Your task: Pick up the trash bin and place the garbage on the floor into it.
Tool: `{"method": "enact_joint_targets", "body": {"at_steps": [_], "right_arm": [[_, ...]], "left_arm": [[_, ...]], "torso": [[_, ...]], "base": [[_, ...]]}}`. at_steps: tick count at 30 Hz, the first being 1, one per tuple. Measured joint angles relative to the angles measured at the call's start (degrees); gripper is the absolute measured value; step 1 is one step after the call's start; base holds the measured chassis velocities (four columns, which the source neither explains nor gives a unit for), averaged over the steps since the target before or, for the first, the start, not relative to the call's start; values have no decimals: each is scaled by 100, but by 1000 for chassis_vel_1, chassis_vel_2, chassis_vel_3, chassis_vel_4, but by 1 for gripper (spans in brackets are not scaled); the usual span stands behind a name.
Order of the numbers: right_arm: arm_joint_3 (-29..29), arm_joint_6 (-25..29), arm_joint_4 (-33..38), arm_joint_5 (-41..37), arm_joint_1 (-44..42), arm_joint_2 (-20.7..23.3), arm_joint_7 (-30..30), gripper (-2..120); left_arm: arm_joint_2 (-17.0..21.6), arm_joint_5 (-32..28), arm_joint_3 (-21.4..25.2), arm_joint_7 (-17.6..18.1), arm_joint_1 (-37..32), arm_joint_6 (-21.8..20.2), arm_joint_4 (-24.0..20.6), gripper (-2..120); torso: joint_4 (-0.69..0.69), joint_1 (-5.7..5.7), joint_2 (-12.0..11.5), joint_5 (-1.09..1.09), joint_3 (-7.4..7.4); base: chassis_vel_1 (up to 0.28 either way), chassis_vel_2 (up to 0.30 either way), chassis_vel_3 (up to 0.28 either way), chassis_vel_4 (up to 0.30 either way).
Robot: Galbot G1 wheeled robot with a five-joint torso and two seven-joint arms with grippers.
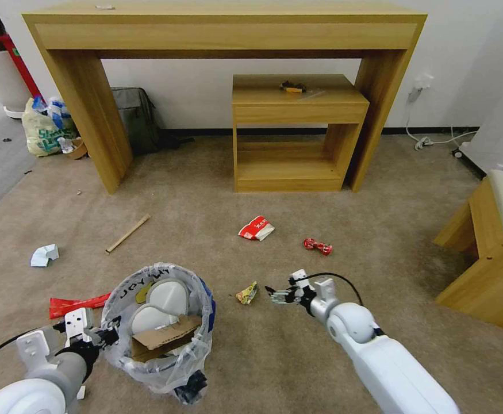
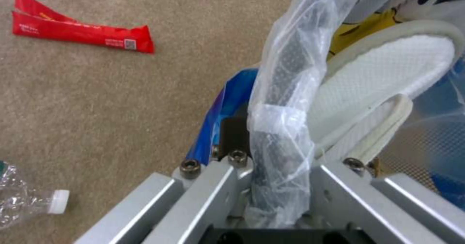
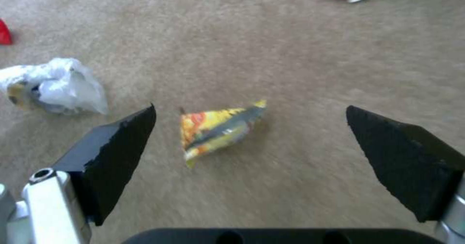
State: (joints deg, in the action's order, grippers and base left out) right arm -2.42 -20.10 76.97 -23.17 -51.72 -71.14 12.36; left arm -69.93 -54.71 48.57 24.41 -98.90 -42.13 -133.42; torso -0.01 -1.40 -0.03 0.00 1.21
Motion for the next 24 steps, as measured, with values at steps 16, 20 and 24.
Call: {"method": "enact_joint_targets", "body": {"at_steps": [16, 20, 24], "right_arm": [[314, -30, -2091, 171, 1131, -881, 62, 100], [437, 43, -2393, 251, 1273, -1020, 62, 100], [582, 86, -2721, 325, 1399, -1177, 50, 100]], "left_arm": [[21, -230, 6, 348, 140, 0, -30, 0], [43, -259, 23, 371, 195, 0, 15, 0], [54, -287, 20, 401, 276, 0, 60, 0]], "torso": [[-1, 0, 0, -1, 0], [0, 0, 0, -1, 0], [-2, 0, 0, -1, 0]], "base": [[0, 0, 0, 0], [0, 0, 0, 0], [0, 0, 0, 0]]}}
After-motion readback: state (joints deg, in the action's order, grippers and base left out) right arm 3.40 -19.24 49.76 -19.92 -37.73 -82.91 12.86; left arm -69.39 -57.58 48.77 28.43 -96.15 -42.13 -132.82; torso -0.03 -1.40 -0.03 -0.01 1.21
